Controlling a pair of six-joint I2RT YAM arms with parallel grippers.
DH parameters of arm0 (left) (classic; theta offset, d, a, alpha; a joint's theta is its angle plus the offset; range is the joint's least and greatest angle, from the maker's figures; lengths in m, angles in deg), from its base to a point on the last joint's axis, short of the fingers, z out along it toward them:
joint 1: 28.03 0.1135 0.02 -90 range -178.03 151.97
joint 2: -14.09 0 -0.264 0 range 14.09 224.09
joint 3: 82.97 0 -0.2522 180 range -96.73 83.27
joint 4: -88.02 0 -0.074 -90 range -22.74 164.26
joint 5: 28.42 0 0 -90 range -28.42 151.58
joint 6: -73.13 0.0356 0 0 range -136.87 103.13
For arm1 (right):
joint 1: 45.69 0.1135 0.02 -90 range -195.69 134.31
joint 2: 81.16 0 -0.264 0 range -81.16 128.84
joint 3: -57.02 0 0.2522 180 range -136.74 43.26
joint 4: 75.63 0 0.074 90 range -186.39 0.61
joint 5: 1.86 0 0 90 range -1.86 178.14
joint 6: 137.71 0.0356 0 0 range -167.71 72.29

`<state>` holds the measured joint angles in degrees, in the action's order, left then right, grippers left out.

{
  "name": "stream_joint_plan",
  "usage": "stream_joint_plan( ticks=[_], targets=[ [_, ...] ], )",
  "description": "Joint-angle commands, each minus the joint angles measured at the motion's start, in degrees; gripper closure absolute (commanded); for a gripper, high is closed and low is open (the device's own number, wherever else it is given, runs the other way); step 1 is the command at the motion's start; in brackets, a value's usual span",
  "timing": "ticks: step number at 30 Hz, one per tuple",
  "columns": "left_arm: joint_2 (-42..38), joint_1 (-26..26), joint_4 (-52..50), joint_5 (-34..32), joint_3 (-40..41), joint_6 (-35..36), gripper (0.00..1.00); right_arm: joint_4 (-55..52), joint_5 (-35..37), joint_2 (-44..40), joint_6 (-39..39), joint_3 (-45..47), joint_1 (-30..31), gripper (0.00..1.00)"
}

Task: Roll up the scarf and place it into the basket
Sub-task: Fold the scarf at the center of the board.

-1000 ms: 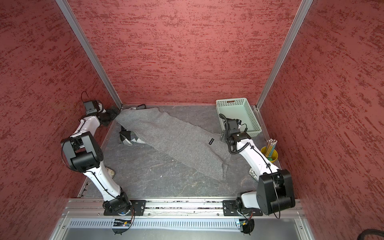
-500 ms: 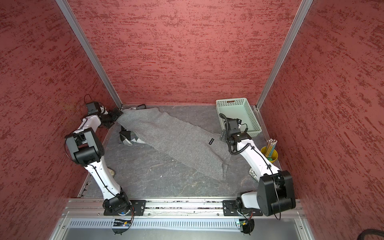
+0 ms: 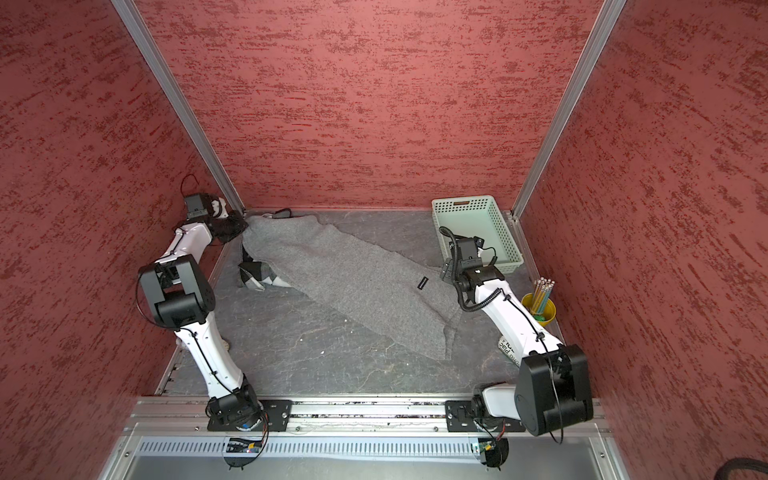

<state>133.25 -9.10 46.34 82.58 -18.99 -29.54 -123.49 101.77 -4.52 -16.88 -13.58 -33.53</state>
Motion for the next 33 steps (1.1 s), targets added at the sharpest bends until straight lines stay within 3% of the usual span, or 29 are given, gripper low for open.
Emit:
stream_joint_plan(
  ticks=[1, 5, 10, 18, 21, 25, 33],
  targets=[
    [-7.14, -6.76, -2.79, -1.22, -2.94, 6.51, 1.0, 0.27, 1.39, -1.63, 0.2, -1.7, -0.2, 0.2],
    [-12.65, -17.61, -6.71, -1.73, -2.19, 8.18, 1.0, 0.14, 2.22, -3.08, -0.23, -1.53, -0.21, 0.2],
    [-18.61, -34.15, -5.05, -2.06, 5.27, 5.32, 1.0, -0.51, 2.93, -5.16, -1.36, -1.86, -0.21, 0.2],
    [-24.28, -57.86, 14.3, -5.64, 30.64, -9.46, 1.0, -1.31, -1.92, -7.32, -2.88, -3.1, -0.21, 0.25],
    [-23.31, -61.88, 24.68, -4.42, 40.01, -16.38, 1.0, 0.39, -6.29, -6.92, -2.73, -2.07, -0.01, 0.29],
    [-21.51, -62.62, 30.23, -3.68, 46.86, -21.16, 1.0, 2.91, -8.97, -3.75, -1.06, -1.18, 2.74, 0.32],
    [-19.05, -63.23, 29.44, -0.52, 48.57, -22.17, 1.0, 12.41, -10.94, 8.99, 3.39, -2.31, 8.43, 0.33]
  ],
)
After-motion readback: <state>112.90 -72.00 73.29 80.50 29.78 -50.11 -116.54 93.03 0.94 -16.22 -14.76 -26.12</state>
